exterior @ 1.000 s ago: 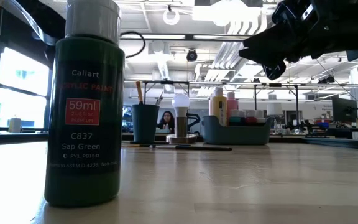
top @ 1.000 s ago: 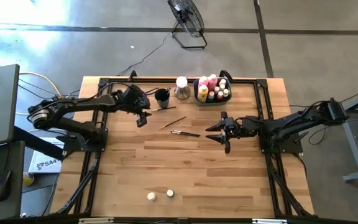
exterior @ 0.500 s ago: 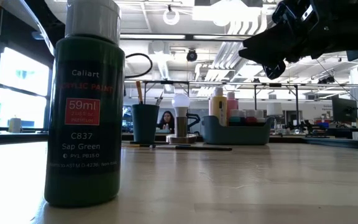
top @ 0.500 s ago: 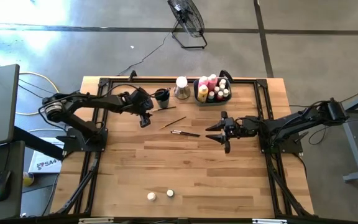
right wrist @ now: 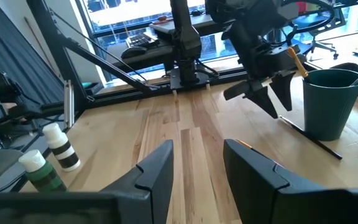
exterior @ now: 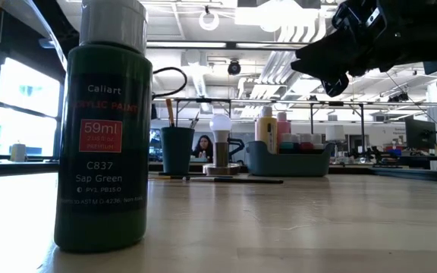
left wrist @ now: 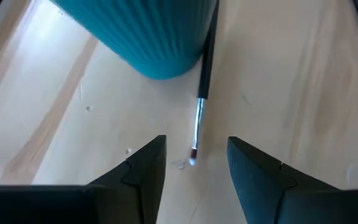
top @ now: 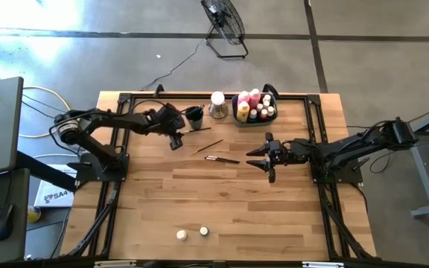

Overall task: Pick & Place Paint Supplies
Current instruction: Put the silver paintbrush into the blue cup

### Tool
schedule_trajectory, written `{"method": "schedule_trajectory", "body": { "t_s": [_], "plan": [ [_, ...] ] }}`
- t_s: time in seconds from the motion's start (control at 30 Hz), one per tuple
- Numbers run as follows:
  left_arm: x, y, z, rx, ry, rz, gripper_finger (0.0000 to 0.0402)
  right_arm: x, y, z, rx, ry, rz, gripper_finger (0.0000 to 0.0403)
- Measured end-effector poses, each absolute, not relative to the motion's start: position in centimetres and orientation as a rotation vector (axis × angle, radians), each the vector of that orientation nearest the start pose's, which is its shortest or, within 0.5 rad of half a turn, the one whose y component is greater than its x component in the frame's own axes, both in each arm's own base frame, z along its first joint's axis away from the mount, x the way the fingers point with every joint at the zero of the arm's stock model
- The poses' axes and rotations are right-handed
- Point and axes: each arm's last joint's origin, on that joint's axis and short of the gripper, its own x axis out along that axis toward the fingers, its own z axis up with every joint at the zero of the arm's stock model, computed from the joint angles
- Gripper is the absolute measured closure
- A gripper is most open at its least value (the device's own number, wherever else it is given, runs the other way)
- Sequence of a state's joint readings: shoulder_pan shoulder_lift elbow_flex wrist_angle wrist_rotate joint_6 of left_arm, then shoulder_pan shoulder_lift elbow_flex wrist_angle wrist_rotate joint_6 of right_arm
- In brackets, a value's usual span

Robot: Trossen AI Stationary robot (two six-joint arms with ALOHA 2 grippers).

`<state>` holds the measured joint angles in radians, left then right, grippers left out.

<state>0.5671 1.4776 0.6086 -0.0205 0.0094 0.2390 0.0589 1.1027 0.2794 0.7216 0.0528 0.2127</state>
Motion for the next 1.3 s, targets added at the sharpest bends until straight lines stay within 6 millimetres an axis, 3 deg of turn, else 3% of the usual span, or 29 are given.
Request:
{"method": "schedule_trajectory", "body": {
  "t_s": [0.3, 0.8, 1.3],
  "plan": [
    [20.7, 16.2, 13.6, -0.197, 0.865, 0.378, 0.0236, 20.7, 1.1, 19.0, 0.203, 0.102, -0.004, 0.0269],
    [20.7, 16.5, 12.9, -0.207, 0.879, 0.358, 0.0238, 20.7, 1.1, 19.0, 0.195, 0.102, -0.005, 0.0269],
    [20.6, 16.1, 12.8, -0.248, 0.889, 0.298, 0.0381, 20.7, 1.1, 19.0, 0.196, 0.102, -0.005, 0.0269]
  ]
}}
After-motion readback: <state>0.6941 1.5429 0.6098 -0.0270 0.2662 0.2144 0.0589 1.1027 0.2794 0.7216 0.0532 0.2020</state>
